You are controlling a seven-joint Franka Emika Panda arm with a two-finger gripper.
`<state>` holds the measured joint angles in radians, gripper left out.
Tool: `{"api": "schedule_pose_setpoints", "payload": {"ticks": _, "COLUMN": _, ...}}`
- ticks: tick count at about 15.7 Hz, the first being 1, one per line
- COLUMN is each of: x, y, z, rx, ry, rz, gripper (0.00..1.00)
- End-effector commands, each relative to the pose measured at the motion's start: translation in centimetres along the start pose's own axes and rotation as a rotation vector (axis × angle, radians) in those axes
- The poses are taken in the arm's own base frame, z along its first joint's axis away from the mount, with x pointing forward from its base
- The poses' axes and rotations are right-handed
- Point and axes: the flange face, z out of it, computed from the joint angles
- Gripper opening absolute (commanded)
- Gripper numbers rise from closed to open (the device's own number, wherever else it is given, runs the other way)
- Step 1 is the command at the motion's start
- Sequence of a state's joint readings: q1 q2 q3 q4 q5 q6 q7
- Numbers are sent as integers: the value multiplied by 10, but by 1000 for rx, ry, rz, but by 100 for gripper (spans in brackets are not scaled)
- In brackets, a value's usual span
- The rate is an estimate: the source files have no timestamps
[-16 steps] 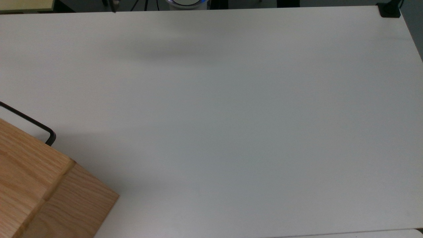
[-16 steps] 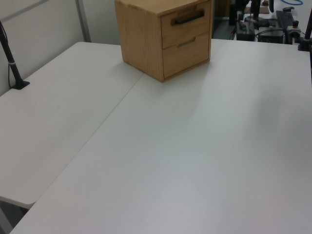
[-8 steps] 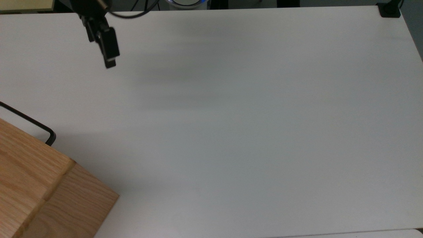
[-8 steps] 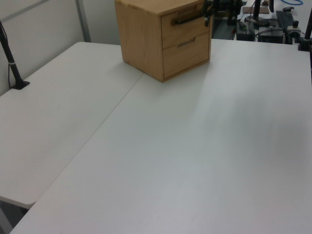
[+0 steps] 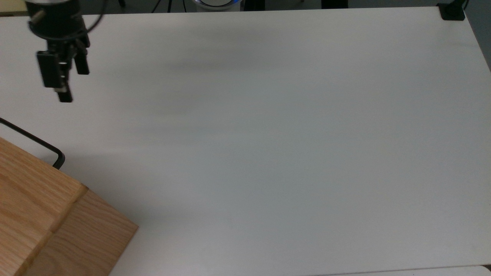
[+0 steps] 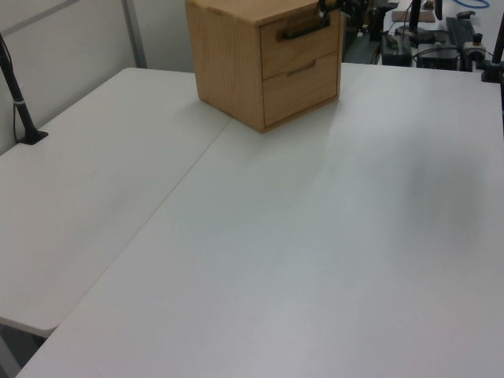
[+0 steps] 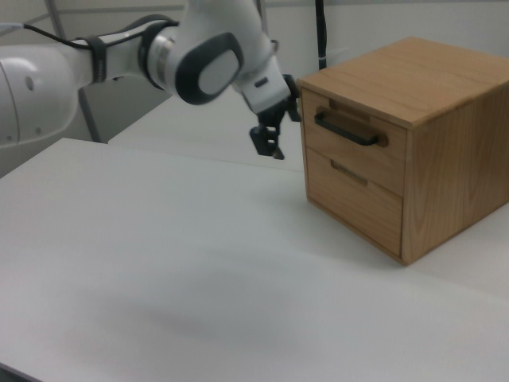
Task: Open the drawer by sliding it
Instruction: 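Move the open gripper to the black handle of the upper drawer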
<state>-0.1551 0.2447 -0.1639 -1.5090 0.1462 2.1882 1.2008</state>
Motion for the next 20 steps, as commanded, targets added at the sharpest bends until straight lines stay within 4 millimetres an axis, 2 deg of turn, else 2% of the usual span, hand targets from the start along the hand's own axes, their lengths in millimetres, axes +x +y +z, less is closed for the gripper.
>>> {"api": "schedule_pose_setpoints", "payload": {"ticks": 1, "x": 20, "y": -4, "z": 24, "rx": 88, "ry": -5, "rz": 108, "gripper": 97}}
{"api": "schedule_pose_setpoints", "payload": {"ticks": 4, "x": 34, "y": -6, "z": 41, "rx": 156, "ry": 12, "rz": 147, "gripper": 96}}
{"api": "schedule_pose_setpoints", "payload": {"ticks": 11, "x": 37, "y": -9, "z": 45, "rx": 204, "ry": 19, "rz": 210, "gripper": 90}}
{"api": "schedule_pose_setpoints", "payload": {"ticks": 16, "x": 43, "y": -21, "z": 44, "rx": 289, "ry": 51, "rz": 257, "gripper": 87}}
{"api": "schedule_pose_setpoints", "payload": {"ticks": 20, "x": 41, "y": -21, "z": 54, "rx": 278, "ry": 48, "rz": 260, "gripper": 84}}
